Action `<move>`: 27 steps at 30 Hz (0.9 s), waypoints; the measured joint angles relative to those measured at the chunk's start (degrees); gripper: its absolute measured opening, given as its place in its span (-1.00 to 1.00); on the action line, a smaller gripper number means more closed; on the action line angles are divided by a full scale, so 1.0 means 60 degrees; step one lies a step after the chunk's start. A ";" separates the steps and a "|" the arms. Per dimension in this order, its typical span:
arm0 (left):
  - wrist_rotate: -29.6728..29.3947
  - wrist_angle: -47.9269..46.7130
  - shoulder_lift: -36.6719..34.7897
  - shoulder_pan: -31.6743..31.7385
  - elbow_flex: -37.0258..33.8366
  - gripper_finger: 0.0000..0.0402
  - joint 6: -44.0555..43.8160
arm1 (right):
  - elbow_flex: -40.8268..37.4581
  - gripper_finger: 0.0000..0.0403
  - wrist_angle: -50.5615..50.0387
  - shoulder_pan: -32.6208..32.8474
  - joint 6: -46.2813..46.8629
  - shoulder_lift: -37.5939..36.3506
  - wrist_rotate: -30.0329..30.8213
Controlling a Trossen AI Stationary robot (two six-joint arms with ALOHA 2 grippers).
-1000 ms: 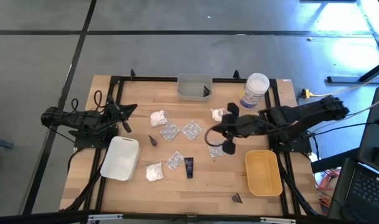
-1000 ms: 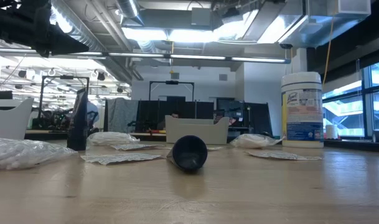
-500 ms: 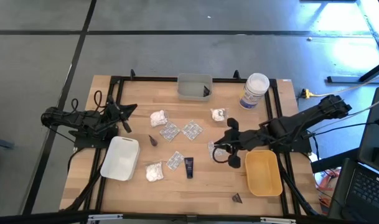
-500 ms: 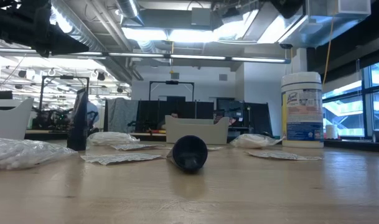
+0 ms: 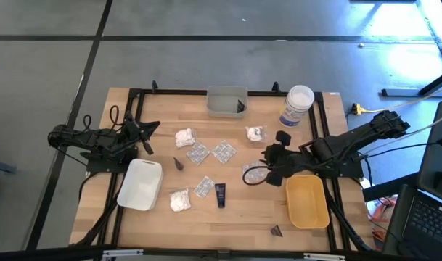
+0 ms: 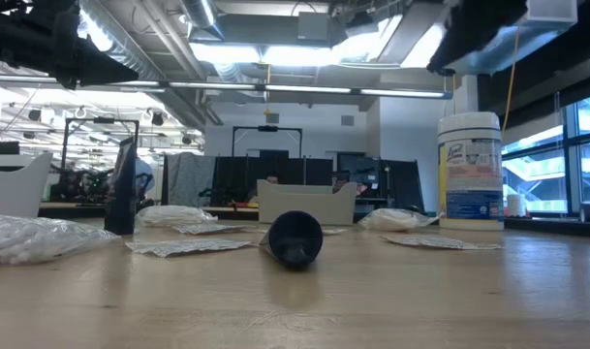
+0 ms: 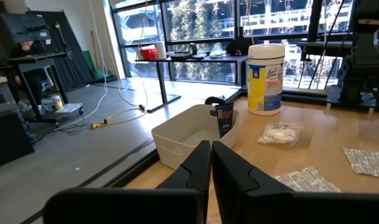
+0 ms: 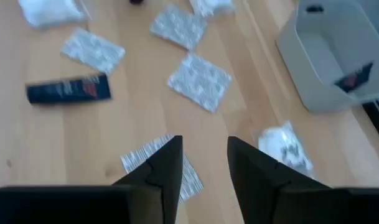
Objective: Pick & Place Travel size toiletries
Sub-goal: Put the right cotton pack into the yellow bin
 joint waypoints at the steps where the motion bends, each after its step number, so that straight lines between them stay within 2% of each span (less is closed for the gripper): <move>1: 0.0000 0.0000 0.0000 -0.0001 -0.0002 -0.95 0.0000 | 0.0000 -0.34 -0.0149 0.0000 0.0093 0.0000 -0.0004; 9: -0.0003 0.0000 0.0000 0.0001 -0.0004 -0.94 0.0000 | 0.0000 -0.32 -0.1553 -0.0096 -0.0071 0.0004 0.0379; 17: 0.0000 0.0000 0.0000 0.0001 -0.0002 -0.94 0.0000 | -0.0054 -0.41 -0.1548 -0.0372 -0.0045 0.0004 0.0399; 22: -0.0003 0.0000 0.0000 0.0001 -0.0001 -0.95 0.0000 | -0.0839 -0.42 -0.1582 -0.0864 0.0139 0.0007 0.0384; 27: 0.0000 0.0000 0.0000 0.0001 -0.0004 -0.94 0.0000 | -0.1634 -0.30 -0.1186 -0.1432 0.0085 0.0011 0.0281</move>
